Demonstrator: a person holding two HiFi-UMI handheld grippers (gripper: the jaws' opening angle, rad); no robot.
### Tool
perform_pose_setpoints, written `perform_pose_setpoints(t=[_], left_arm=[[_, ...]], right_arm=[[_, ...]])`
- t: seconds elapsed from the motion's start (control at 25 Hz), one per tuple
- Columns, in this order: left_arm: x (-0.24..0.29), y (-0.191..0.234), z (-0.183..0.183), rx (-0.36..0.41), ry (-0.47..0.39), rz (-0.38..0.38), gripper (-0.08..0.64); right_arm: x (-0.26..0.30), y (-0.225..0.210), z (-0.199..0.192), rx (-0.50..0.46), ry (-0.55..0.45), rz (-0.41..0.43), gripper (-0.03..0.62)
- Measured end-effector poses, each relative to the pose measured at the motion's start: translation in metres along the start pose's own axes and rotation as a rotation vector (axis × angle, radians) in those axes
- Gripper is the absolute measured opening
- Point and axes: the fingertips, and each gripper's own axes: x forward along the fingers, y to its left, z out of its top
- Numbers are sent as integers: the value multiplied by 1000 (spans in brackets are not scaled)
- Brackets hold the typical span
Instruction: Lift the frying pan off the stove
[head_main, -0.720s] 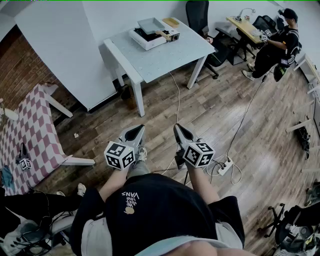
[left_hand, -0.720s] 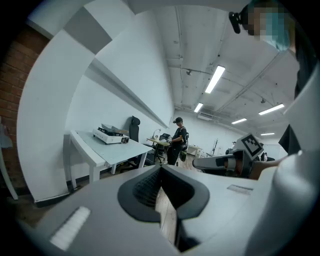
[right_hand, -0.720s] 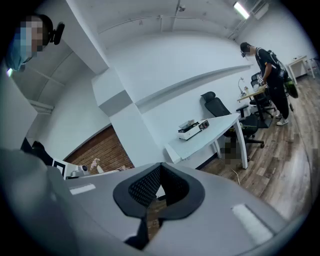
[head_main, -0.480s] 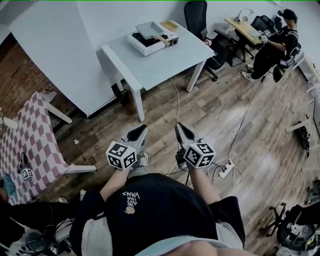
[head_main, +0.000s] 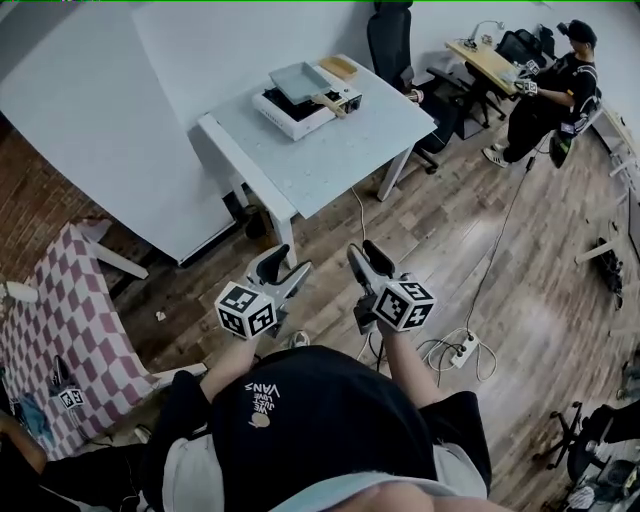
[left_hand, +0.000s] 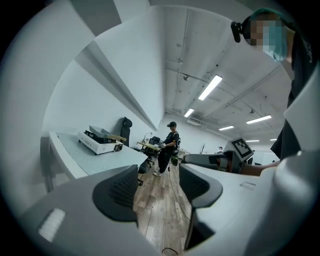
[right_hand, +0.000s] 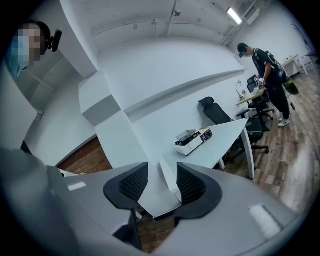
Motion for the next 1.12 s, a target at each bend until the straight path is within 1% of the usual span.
perform_pose_setpoints(t=[0.16, 0.28, 0.36, 0.44, 0.52, 0.64, 0.92, 1.12], left_arm=[[19, 33, 9, -10, 22, -36, 235], [36, 51, 16, -63, 20, -47, 235], [47, 54, 15, -104, 20, -54, 236], [59, 56, 11, -116, 28, -51, 239], [73, 60, 10, -118, 26, -38, 241], [100, 67, 20, -130, -1, 1, 242], [162, 66, 33, -158, -45, 91, 242], [198, 62, 32, -190, -84, 151, 242]], right_arm=[[29, -6, 5, 44, -7, -3, 170], [40, -12, 12, 82, -5, -5, 170], [43, -21, 15, 95, 6, -7, 170], [47, -35, 18, 104, 15, -3, 170], [56, -52, 21, 112, 29, 5, 170], [75, -79, 34, 116, 66, 31, 170], [107, -131, 72, 118, 152, 137, 170], [119, -161, 93, 111, 203, 208, 170]])
